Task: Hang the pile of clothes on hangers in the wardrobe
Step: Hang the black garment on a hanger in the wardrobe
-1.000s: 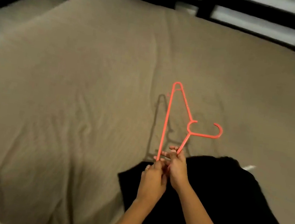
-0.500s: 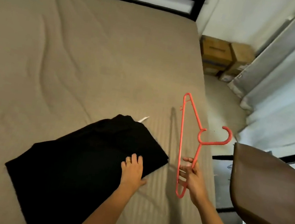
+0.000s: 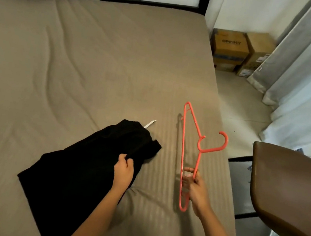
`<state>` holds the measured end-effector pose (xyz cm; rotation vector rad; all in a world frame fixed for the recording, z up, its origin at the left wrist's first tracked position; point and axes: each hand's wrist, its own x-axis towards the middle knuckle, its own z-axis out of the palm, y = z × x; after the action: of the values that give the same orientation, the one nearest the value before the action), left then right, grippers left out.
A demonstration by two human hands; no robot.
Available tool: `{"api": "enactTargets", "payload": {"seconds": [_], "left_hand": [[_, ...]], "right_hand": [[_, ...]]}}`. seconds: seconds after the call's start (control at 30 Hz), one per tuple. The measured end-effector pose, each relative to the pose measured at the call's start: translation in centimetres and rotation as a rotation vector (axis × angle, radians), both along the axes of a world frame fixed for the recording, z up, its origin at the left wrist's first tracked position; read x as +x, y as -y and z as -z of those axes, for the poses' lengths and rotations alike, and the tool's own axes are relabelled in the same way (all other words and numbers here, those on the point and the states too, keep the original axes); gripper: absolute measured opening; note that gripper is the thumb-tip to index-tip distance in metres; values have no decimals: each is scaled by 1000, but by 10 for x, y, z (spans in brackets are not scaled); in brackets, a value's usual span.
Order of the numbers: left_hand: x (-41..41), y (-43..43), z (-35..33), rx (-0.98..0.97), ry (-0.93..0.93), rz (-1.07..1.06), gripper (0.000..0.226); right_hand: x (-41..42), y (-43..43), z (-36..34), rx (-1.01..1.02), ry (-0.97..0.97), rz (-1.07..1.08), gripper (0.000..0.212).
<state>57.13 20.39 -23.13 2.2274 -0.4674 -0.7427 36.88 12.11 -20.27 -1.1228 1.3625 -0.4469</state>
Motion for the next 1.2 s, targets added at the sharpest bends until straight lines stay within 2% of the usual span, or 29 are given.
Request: {"api": "enactTargets", "payload": {"seconds": [0.1, 0.17, 0.27, 0.37, 0.43, 0.5, 0.53, 0.6, 0.63, 0.67, 0.73, 0.77, 0.83, 0.9, 0.93, 1.07, 1.13, 1.2], "left_hand": [[10, -9, -10, -147, -197, -138, 37], [12, -12, -15, -180, -239, -117, 42], [12, -19, -17, -186, -122, 30, 50], [8, -21, -18, -239, 17, 231, 38], [5, -22, -18, -206, 40, 433, 34], [5, -22, -18, -156, -127, 486, 30], [6, -23, -20, -166, -312, 439, 28], [8, -26, -24, -260, -708, 243, 40], [10, -26, -24, -287, -828, 146, 50], [11, -24, -26, -300, -885, 89, 55], [12, -23, -31, -328, -790, 38, 48], [14, -23, -34, -341, -756, 0, 41], [16, -23, -34, -352, -757, -37, 33], [19, -27, -33, -314, -774, 39, 35], [19, -29, -32, -306, -789, 86, 37], [24, -33, -32, -371, -905, 47, 42], [29, -34, -28, -332, -940, 0, 41], [33, -35, -23, -250, -915, -22, 47]], "right_hand": [[21, -6, 2, 25, -29, -57, 25], [40, -15, 2, 61, -29, -135, 25], [68, -27, 0, 43, -20, -265, 21], [90, -31, -11, -15, -51, -394, 15], [100, -32, -18, -50, -78, -440, 23], [104, -32, -22, -131, -190, -538, 31], [105, -33, -21, -177, -282, -613, 32], [104, -40, -18, -231, -485, -761, 34], [104, -45, -18, -241, -574, -837, 35], [104, -50, -17, -247, -647, -919, 35], [107, -56, -18, -249, -698, -1034, 34], [109, -56, -23, -241, -631, -1007, 31], [112, -56, -26, -138, -393, -699, 24], [120, -57, -32, -34, -190, -277, 35], [125, -57, -31, -72, -178, -193, 42], [143, -57, -27, 16, -31, -104, 57], [147, -54, -20, -60, -27, -147, 61], [150, -55, -19, -151, -86, -182, 38]]}}
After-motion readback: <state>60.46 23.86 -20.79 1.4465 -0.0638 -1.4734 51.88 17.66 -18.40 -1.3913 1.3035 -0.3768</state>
